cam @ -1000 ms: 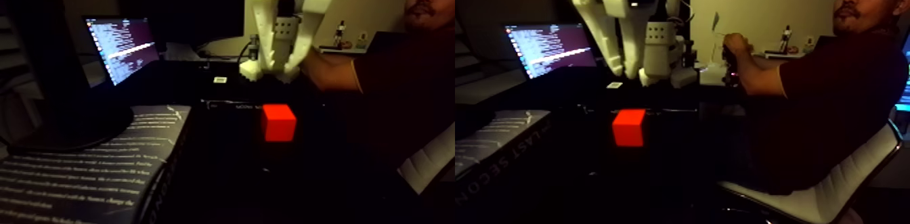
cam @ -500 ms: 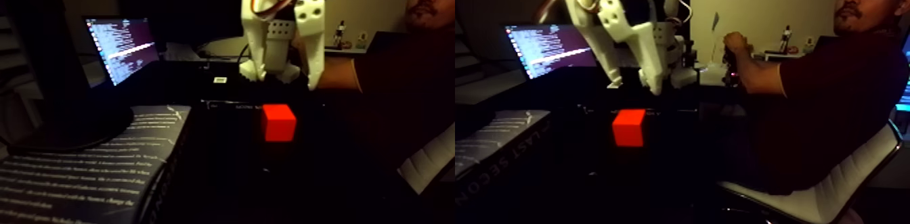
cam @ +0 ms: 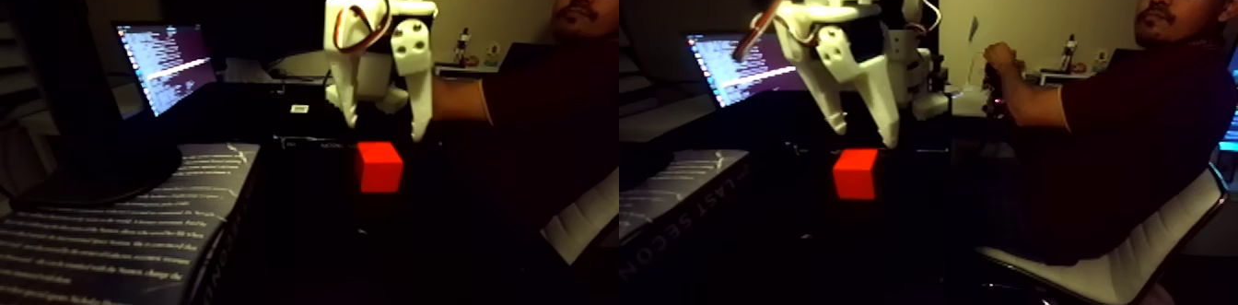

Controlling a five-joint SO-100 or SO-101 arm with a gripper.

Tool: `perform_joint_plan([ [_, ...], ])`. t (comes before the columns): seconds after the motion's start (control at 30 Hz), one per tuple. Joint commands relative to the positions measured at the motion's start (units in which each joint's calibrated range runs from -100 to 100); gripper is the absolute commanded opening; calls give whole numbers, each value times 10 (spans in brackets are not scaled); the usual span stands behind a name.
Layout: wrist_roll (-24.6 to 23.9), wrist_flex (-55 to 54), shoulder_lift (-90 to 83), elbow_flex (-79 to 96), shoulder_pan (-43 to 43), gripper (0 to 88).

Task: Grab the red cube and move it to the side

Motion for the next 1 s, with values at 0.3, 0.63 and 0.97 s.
perform_joint_plan([
  [0.3,73,3,3,-1,3,268],
  [0.63,97,-4,47,1,3,268],
  [0.97,78,-19,50,-2,-5,268],
])
